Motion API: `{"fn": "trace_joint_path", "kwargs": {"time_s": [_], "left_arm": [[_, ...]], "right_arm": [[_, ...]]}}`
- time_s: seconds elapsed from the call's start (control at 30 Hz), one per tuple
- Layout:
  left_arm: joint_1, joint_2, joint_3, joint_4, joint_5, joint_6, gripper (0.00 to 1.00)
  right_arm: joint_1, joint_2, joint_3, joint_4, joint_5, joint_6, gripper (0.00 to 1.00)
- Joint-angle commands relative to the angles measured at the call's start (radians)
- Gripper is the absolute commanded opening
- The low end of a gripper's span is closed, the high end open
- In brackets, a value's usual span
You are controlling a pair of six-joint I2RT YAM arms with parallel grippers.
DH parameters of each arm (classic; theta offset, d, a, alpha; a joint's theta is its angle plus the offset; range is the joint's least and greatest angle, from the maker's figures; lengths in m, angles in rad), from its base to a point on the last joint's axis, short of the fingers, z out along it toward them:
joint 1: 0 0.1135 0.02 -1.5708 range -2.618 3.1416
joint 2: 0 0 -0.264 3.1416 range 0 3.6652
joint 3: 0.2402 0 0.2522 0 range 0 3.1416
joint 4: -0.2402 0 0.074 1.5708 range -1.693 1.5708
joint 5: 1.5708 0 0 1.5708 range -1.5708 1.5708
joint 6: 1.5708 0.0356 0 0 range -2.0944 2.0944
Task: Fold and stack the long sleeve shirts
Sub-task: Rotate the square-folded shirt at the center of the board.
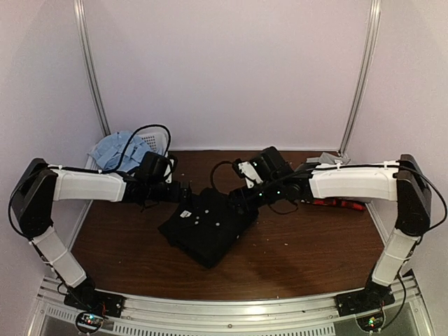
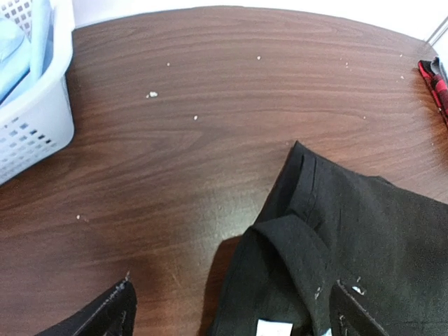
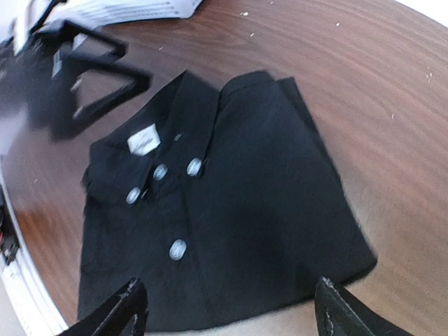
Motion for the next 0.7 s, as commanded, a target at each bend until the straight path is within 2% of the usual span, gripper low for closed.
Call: {"fn": "trace_joint_path", "kwargs": {"time_s": [0.0,0.17,0.3,0.47,0.67], "left_arm": [[-0.001,-0.090,-0.030,-0.023,0.000,-0.044,0.98],[-0.034,-0.263,-0.207,-0.018,0.083,-0.186,0.98],[-0.094,-0.369,-0.385,0.060,0.135,-0.334,0.98],[-0.163,-0.396,-0.536,0.177,0.186,-0.490,0.95],[-0.181,-0.324,-0.538,0.234,0.203,-0.509,0.84]], "right_arm": [[-0.081,0.155,0.188,-0.061,-0.035,-0.070,0.83],[-0.159,0.315,0.316,-0.130,-0.130,-0.105,0.85],[-0.190,0.385,0.324,-0.137,-0.221,-0.118,0.85],[-0.197,0.378,0.229,-0.079,-0.335,-0.105,0.83],[-0.195,0.265,-0.014,0.076,-0.403,-0.022,0.74]]}}
